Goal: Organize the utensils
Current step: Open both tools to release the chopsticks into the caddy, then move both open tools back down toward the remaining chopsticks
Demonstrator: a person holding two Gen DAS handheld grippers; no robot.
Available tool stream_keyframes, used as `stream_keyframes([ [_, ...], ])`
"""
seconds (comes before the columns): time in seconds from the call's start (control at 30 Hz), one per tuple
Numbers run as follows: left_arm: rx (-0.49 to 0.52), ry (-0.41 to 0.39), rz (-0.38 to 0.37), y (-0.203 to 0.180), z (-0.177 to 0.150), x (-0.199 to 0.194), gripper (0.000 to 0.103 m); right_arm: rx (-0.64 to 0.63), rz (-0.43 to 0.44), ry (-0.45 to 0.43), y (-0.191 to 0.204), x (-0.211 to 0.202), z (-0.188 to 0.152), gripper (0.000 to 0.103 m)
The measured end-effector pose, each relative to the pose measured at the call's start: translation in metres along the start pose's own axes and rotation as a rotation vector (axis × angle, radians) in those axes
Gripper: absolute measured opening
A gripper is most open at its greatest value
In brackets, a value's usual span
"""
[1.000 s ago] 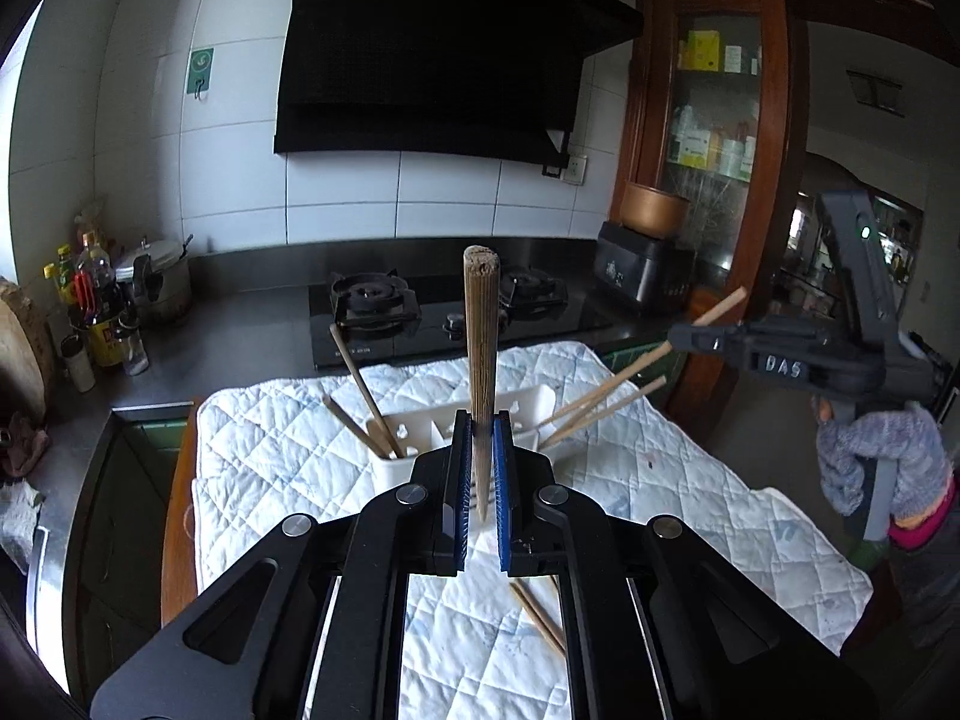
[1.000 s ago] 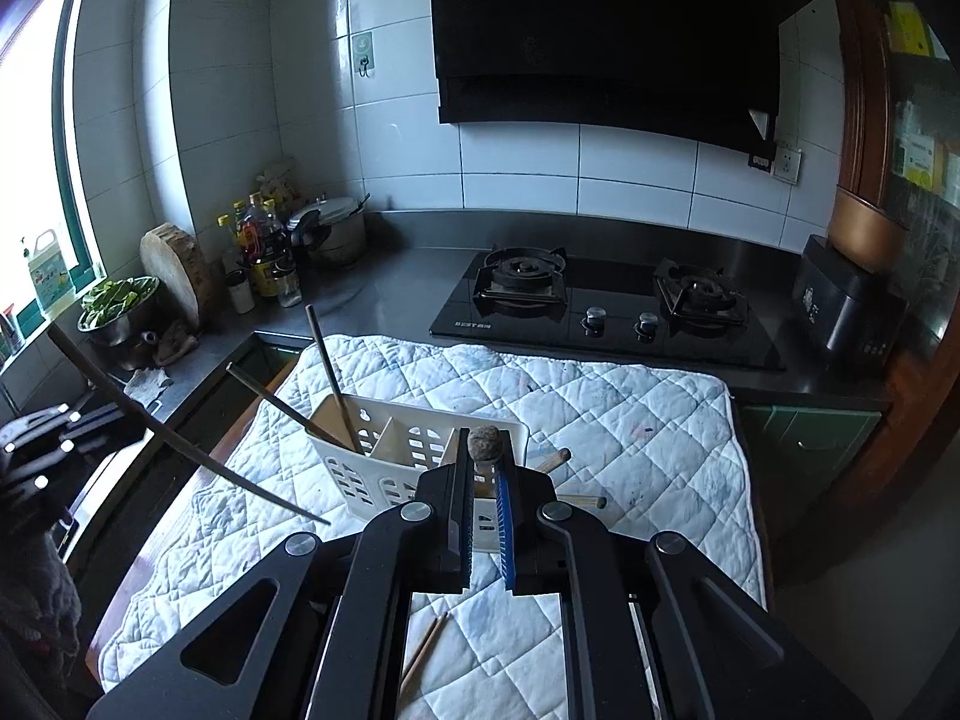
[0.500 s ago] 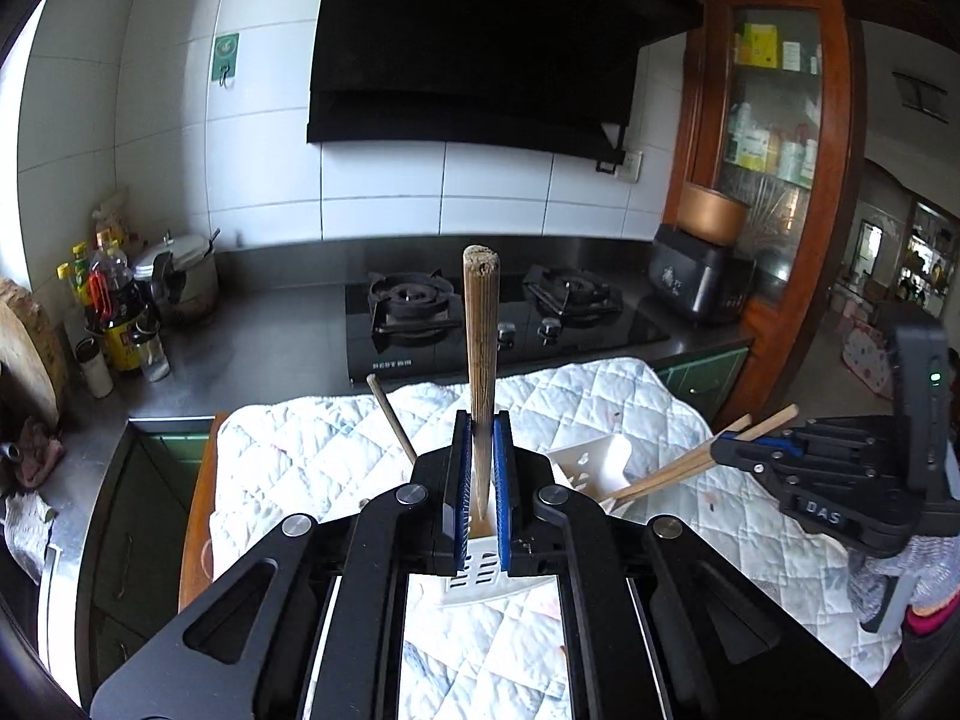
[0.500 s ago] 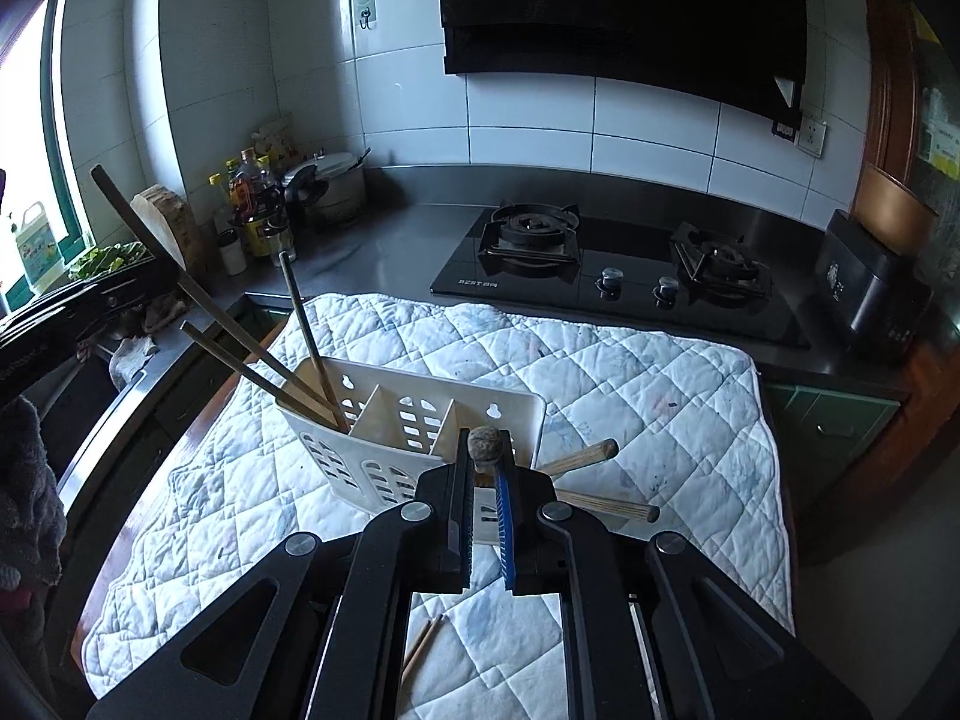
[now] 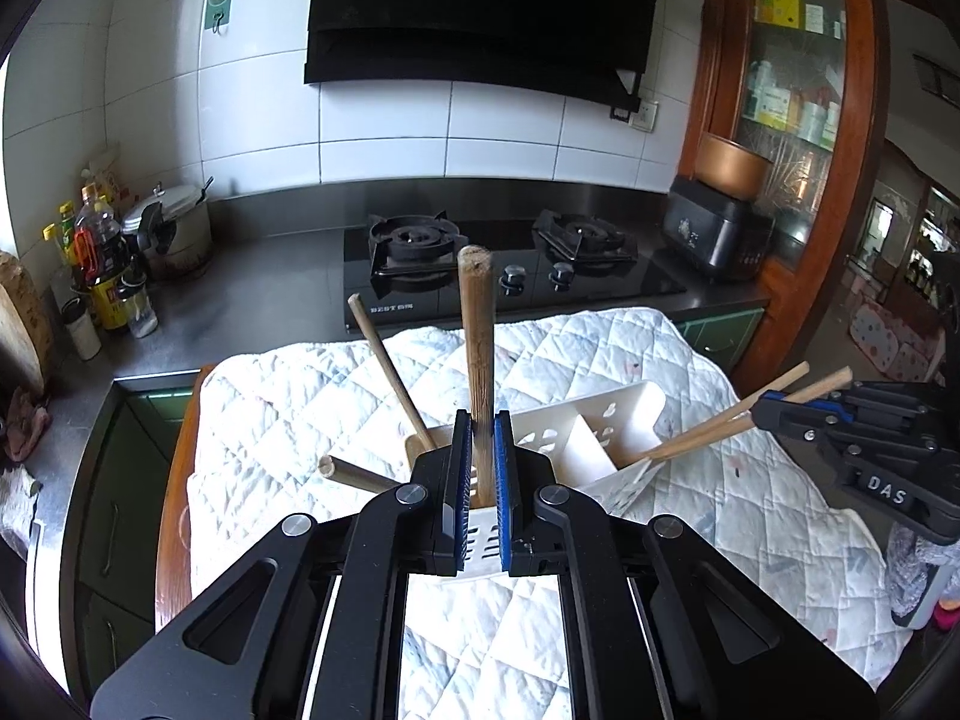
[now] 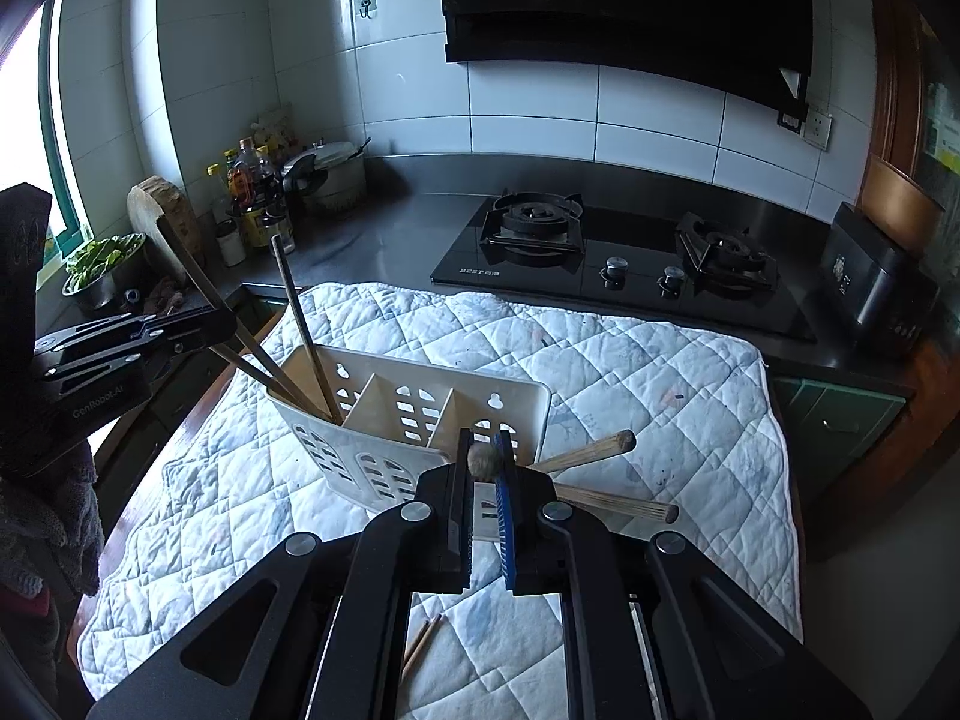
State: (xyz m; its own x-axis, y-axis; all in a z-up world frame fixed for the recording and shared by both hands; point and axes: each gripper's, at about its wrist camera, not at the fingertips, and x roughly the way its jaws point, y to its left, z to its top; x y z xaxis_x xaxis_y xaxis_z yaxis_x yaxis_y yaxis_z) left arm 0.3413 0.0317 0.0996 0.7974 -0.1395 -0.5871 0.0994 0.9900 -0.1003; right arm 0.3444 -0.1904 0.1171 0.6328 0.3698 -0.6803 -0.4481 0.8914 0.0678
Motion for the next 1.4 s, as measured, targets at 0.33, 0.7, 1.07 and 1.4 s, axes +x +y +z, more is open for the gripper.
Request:
stream_keyframes([
  [0.33, -0.008, -0.015, -0.006, 0.001, -0.001, -0.004, 0.009, 0.001, -0.014, -0.050, 0.001, -0.013, 0.001, 0.015],
  [0.7, -0.014, -0.078, -0.012, -0.004, -0.018, -0.053, 0.021, -0.025, -0.012, -0.095, 0.021, -0.054, -0.040, 0.026],
  [1.07, -0.031, -0.108, 0.021, -0.001, -0.096, -0.102, 0.046, -0.020, 0.018, 0.027, 0.057, -0.048, -0.149, 0.026],
  [1.4, -0.076, -0.066, 0.033, 0.007, -0.163, -0.113, 0.054, 0.053, 0.041, 0.161, 0.083, -0.029, -0.238, 0.026],
])
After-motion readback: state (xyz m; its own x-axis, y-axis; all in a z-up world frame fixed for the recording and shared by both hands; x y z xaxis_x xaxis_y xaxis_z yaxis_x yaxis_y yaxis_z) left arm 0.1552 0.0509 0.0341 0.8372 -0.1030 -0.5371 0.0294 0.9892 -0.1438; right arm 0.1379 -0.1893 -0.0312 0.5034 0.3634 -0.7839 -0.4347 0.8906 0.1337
